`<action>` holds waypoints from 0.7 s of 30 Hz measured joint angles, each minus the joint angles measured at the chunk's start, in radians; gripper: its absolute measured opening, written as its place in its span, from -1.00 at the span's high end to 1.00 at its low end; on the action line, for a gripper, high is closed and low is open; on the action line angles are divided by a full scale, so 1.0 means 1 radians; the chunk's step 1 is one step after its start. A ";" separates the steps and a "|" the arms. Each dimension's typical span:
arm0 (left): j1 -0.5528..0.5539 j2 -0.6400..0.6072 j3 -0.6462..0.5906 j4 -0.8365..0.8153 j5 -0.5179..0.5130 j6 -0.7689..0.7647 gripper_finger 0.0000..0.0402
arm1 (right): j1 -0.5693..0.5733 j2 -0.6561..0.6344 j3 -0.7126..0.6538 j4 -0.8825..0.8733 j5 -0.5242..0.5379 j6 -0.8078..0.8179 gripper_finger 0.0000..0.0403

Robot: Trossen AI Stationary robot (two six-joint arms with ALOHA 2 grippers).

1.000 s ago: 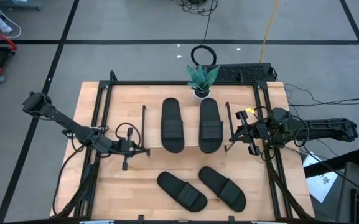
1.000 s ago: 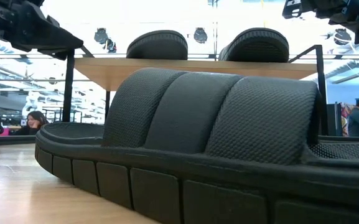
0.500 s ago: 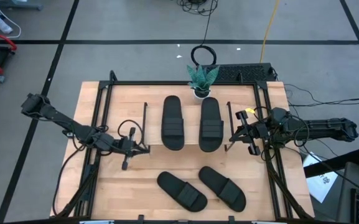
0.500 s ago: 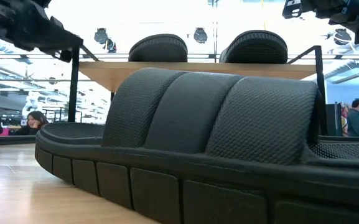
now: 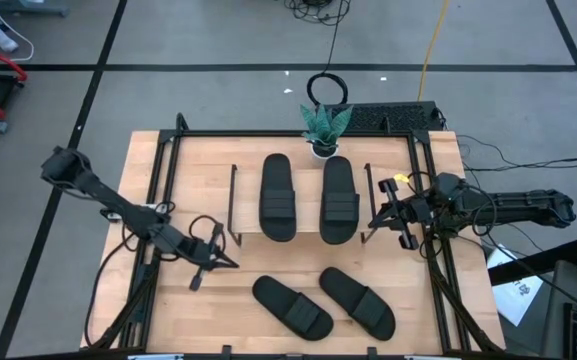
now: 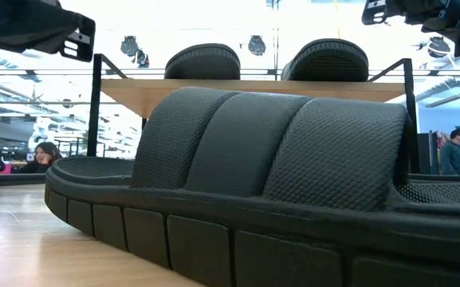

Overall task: Pick and place slides into the shelf
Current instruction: Put the black slide under the shelf

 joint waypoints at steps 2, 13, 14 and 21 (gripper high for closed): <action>0.001 0.027 0.000 0.036 0.030 0.010 1.00 | 0.000 0.005 0.000 0.000 0.000 0.000 1.00; 0.026 0.122 0.002 0.168 0.167 0.077 1.00 | 0.000 0.043 0.000 0.027 0.001 -0.003 1.00; 0.025 0.121 0.002 0.168 0.167 0.085 1.00 | 0.000 0.045 0.000 0.027 0.000 -0.003 1.00; 0.019 0.100 0.002 0.162 0.165 0.087 1.00 | 0.000 0.054 0.000 0.028 0.004 -0.004 1.00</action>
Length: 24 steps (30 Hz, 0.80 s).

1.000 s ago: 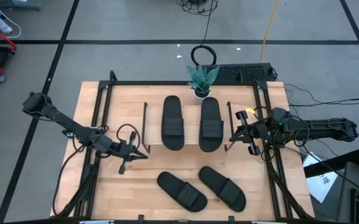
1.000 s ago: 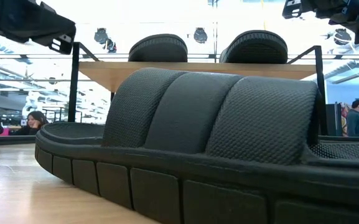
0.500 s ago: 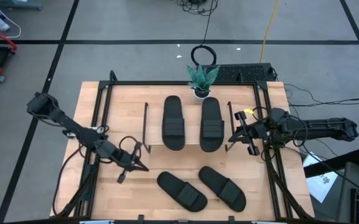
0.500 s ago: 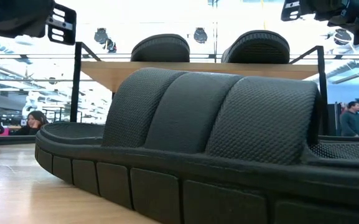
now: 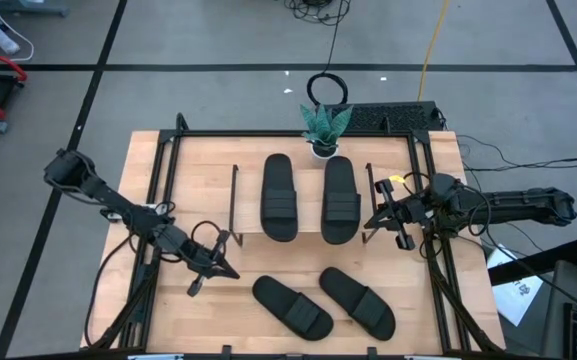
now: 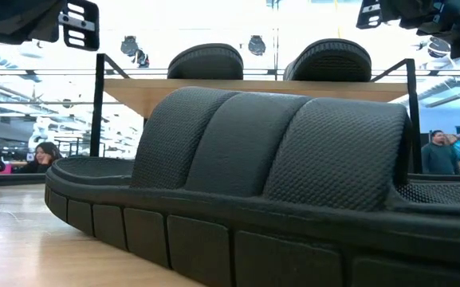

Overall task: Pick and place slides into the shelf
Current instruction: Put the black slide under the shelf

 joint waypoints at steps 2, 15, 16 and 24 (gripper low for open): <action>-0.013 -0.006 0.000 0.000 -0.018 0.001 1.00 | 0.000 0.000 0.000 0.000 0.000 -0.001 1.00; -0.093 -0.218 0.060 -0.145 -0.213 0.190 1.00 | 0.000 0.016 0.000 0.043 -0.003 -0.016 1.00; -0.079 -0.237 0.082 -0.180 -0.221 0.225 1.00 | 0.000 0.024 0.000 0.063 -0.003 0.001 1.00; 0.217 -0.320 0.266 -0.447 -0.271 0.257 1.00 | -0.002 0.145 0.024 0.213 -0.009 0.144 1.00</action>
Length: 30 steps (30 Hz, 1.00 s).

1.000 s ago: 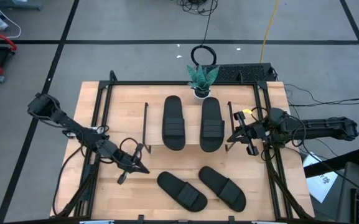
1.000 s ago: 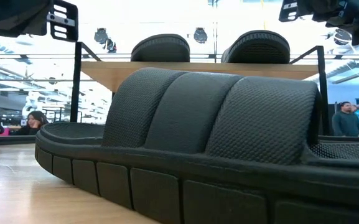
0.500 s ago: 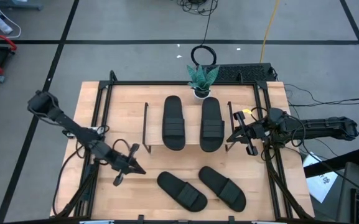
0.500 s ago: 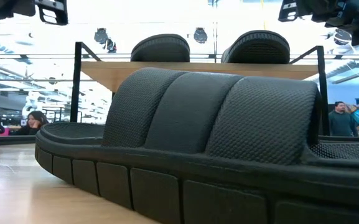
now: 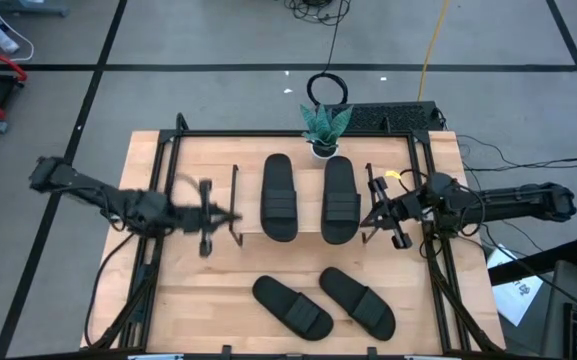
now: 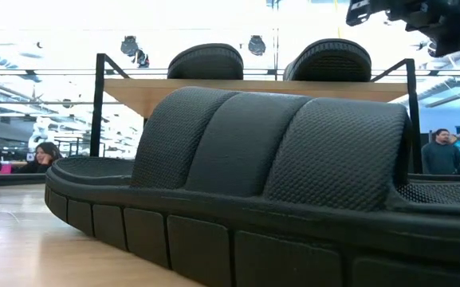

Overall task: Pick and place slides into the shelf
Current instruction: Put the black slide under the shelf

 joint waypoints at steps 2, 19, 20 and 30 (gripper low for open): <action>0.068 -0.021 0.036 -0.047 -0.002 -0.046 1.00 | 0.000 0.016 0.026 -0.044 0.035 0.018 1.00; 0.112 -0.449 -0.157 -0.205 -0.121 -0.147 1.00 | 0.007 -0.292 0.163 -0.602 0.143 0.135 1.00; 0.112 -0.460 -0.162 -0.211 -0.121 -0.146 1.00 | 0.012 -0.313 0.163 -0.625 0.142 0.154 1.00; 0.112 -0.480 -0.171 -0.223 -0.121 -0.097 1.00 | 0.095 -0.442 0.163 -0.886 0.131 0.223 1.00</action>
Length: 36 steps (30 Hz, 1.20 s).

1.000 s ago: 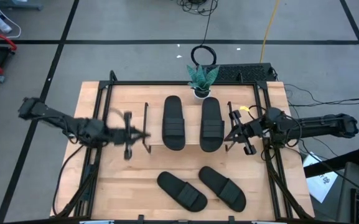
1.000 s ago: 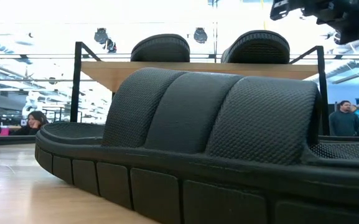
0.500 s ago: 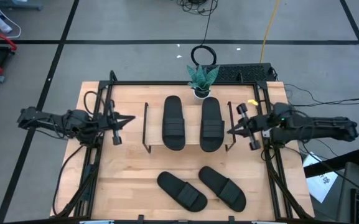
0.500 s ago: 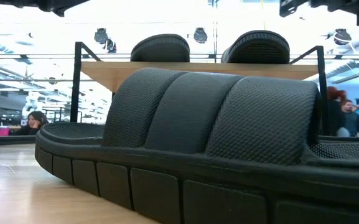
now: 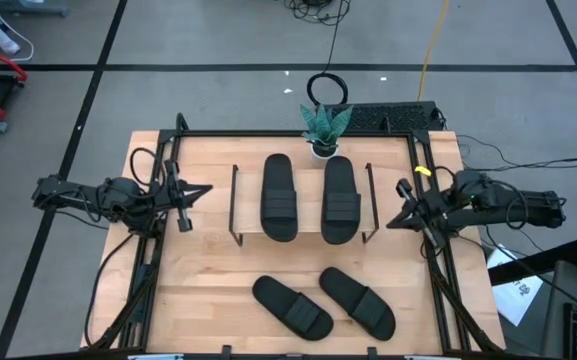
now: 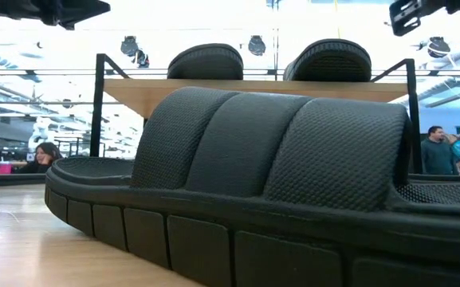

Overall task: Pick and place slides into the shelf
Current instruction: Put the black slide under the shelf

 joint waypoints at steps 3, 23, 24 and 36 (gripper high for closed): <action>0.000 0.000 0.000 -0.025 0.000 0.001 1.00 | 0.050 0.000 0.000 -0.034 -0.021 0.019 1.00; 0.001 0.000 0.000 -0.003 0.000 0.011 0.99 | 0.683 0.356 -0.026 0.214 0.340 0.094 1.00; 0.001 0.000 0.000 -0.003 0.001 0.011 0.99 | 0.730 0.381 -0.026 0.228 0.381 0.107 1.00; 0.001 0.000 0.000 -0.003 0.002 -0.004 0.99 | 1.242 0.728 0.016 0.475 1.100 0.212 1.00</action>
